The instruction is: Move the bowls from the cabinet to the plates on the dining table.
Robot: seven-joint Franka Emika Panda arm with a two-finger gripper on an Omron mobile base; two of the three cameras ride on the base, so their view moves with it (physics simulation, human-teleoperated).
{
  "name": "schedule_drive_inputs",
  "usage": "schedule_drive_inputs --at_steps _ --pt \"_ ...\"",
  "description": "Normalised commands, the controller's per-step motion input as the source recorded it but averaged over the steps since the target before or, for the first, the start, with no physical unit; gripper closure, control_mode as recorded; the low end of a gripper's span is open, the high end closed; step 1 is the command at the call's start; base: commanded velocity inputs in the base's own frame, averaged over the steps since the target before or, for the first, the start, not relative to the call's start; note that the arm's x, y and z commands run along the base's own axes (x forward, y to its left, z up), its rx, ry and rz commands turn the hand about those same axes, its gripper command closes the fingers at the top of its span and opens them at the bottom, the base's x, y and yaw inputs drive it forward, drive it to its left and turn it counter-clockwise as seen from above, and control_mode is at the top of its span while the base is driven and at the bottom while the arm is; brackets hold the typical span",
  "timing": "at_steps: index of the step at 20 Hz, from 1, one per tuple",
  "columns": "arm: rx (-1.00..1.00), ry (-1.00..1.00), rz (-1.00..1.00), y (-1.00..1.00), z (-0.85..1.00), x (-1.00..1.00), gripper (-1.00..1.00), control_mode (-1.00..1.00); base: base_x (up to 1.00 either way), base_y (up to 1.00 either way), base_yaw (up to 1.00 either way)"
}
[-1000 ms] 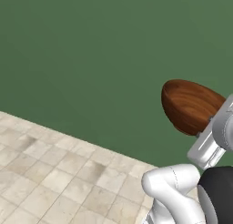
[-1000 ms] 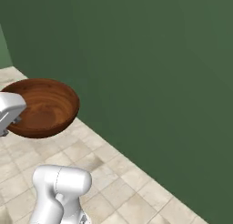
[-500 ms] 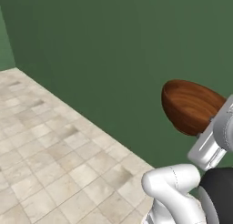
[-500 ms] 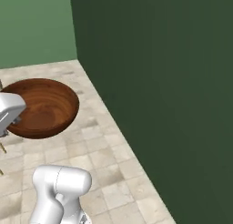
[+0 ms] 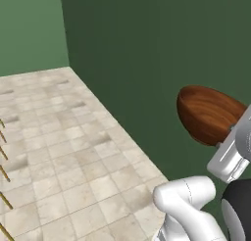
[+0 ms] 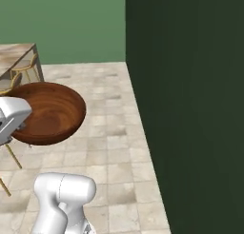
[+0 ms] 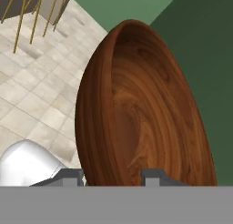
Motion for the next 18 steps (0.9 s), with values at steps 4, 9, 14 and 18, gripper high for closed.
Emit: schedule_drive_inputs --at_steps 4,9,14,18 --pt "0.0 0.0 0.0 0.0 0.0 0.0 1.0 1.0 0.64 -0.13 0.48" --pt "0.0 0.0 0.0 0.0 0.0 0.0 1.0 1.0 1.0 0.0 0.25" --pt "0.0 0.0 0.0 0.0 0.0 0.0 1.0 1.0 1.0 0.0 0.14" --pt "0.0 0.0 0.0 0.0 0.0 0.0 1.0 1.0 1.0 -0.01 0.15"
